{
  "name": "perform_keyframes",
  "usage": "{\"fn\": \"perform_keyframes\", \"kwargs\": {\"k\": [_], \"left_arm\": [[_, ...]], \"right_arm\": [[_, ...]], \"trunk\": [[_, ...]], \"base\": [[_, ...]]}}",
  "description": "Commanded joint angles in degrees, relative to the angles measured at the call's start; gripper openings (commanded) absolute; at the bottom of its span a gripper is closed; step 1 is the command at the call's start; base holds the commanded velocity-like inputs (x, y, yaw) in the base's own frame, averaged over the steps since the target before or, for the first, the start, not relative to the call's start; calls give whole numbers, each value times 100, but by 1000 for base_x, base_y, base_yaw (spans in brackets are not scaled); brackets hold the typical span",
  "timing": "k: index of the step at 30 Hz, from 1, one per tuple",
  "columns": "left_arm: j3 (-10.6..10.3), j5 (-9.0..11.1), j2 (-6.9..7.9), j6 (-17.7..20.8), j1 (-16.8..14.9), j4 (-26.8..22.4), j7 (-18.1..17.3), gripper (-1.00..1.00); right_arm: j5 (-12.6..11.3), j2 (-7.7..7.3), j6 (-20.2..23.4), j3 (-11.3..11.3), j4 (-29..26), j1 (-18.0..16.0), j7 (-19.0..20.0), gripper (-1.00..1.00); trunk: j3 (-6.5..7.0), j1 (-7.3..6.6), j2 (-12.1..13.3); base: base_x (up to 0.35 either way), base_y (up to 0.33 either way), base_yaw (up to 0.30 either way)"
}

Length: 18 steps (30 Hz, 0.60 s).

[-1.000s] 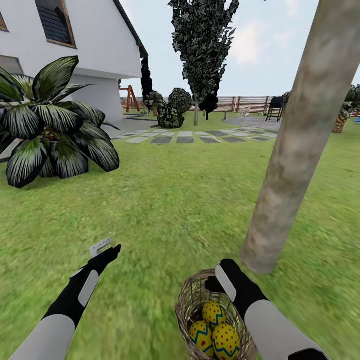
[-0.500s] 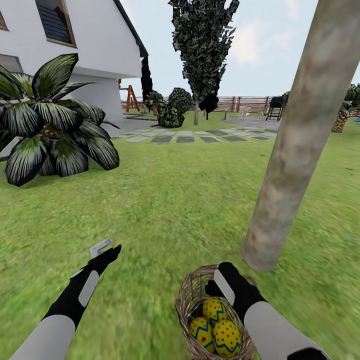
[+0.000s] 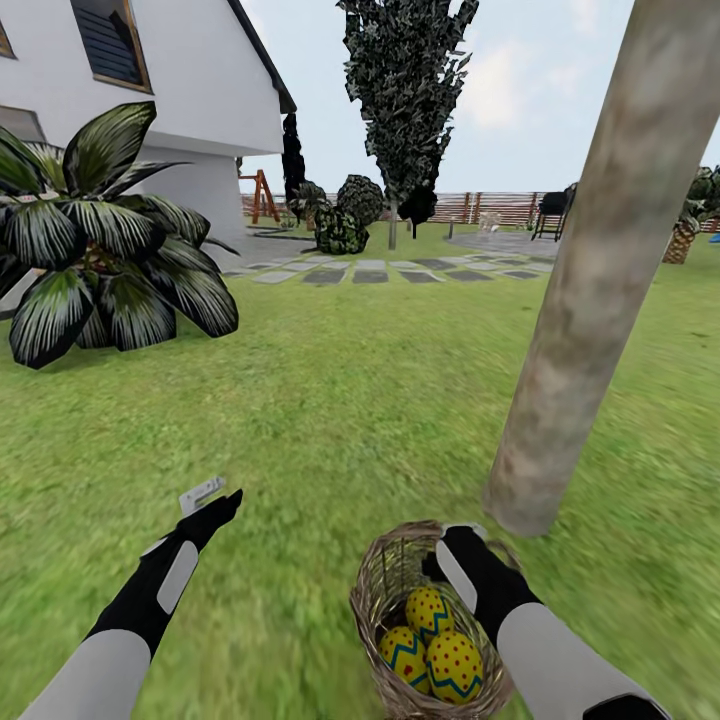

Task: Take the three Easter eggs out of the wicker basket on the lawn in the garden, then place them on the lawn next to a single tree (choose any tree) so that all three eggs are next to the same tree and none are left in the basket.

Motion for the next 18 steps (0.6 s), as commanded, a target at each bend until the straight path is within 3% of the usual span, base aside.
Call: {"fn": "perform_keyframes", "kwargs": {"k": [1,18], "left_arm": [[15,52,-2,39,-3,-8,-18,100],[15,52,-2,40,-2,-8,-18,100]], "right_arm": [[-53,-1,13,31,-5,-4,-52,100],[-97,-11,25,-6,255,-26,-36,100]], "trunk": [[-24,22,-44],[-329,395,-726]], "base": [[0,0,0],[0,0,0]]}}
